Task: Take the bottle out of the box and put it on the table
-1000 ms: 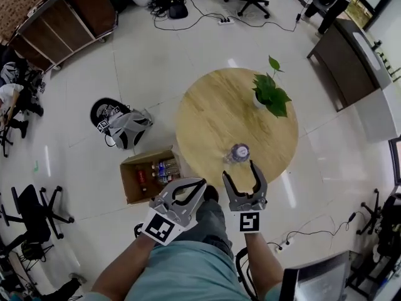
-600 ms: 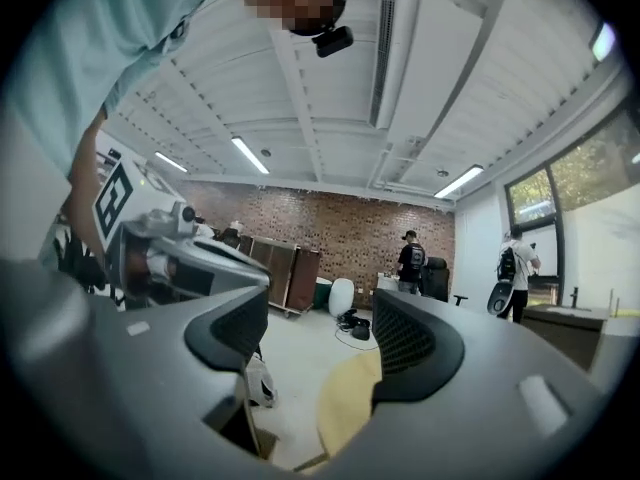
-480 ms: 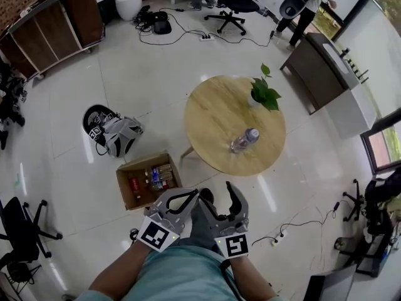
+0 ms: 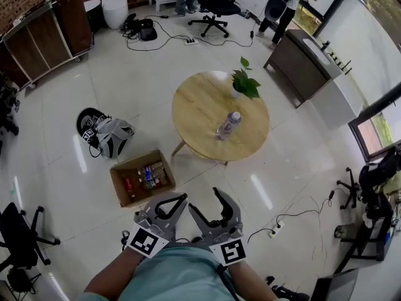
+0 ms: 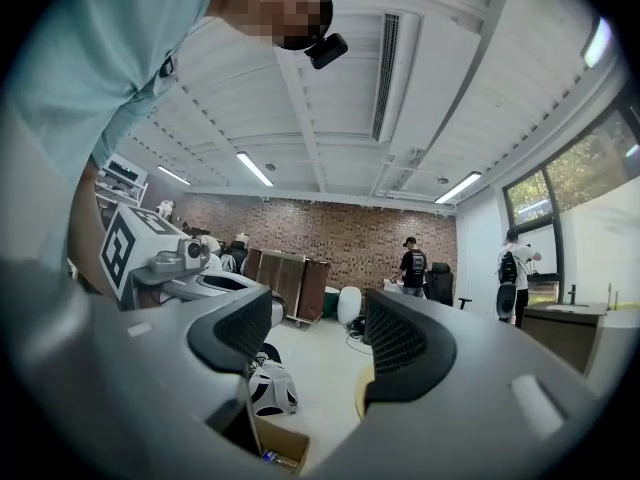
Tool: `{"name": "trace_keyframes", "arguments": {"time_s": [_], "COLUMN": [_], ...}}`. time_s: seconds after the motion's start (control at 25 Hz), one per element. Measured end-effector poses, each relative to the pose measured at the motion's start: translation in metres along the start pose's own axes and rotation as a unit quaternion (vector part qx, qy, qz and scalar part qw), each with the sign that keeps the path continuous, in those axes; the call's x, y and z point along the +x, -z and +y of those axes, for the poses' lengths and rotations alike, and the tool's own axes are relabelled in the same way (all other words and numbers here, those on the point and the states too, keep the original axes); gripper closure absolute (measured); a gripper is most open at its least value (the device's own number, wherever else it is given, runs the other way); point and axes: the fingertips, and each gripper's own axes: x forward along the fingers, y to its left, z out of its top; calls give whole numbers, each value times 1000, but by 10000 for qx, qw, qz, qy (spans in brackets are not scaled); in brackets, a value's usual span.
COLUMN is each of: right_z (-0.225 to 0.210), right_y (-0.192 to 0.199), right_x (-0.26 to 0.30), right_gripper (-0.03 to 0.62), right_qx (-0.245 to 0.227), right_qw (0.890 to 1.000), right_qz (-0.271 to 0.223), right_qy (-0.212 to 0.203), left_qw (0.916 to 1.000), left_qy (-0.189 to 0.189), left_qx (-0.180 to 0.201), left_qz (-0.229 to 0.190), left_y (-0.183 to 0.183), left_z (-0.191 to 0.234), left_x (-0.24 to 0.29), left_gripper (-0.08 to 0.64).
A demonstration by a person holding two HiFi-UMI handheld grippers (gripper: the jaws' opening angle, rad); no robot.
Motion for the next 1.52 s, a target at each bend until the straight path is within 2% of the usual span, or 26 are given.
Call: {"name": "trace_keyframes", "arguments": {"time_s": [0.12,0.24,0.32,0.52,0.68,0.84,1.0,1.16,1.32,1.52], "right_z": [-7,-14,-14,-8,0,20,54,92,139,180], "right_y": [-5,-8,-6,-3,-6,-21,-34,-45,-52,-59], "right_x": [-47,-105,-144,-214,-246,-257,-258,-243,-223,-208], "right_gripper": [308,325,334,340,345,358,398,439,460,482], "right_qx": [107,310,442,654,688,727,565,524,374,218], "right_qw": [9999,9994,9989,9975,9972,9964,9973,9977,9986,9992], "right_qz": [-13,-81,-126,-252,-303,-441,-458,-419,-296,-117], "right_qy": [78,119,109,-40,-60,-69,-119,-8,-228,-306], "left_qw": [10000,9985,9980,9977,9984,9982,9987,9983,9952,9952], "left_qy": [14,-183,-222,-317,-245,-260,-239,-398,-700,-629], "left_qx": [-68,-456,-481,-602,-504,-537,-428,-390,-572,-557], "left_qz": [65,-260,-336,-69,98,-52,-124,-192,-383,-511], "left_y": [-11,-36,-45,-44,-44,-51,-59,-62,-58,-56], "left_z": [-39,-82,-116,-193,-229,-238,-238,-223,-201,-193], "left_x": [4,12,15,13,0,-18,-50,-97,-139,-180], "left_gripper": [549,549,549,549,549,549,549,549,549,549]}}
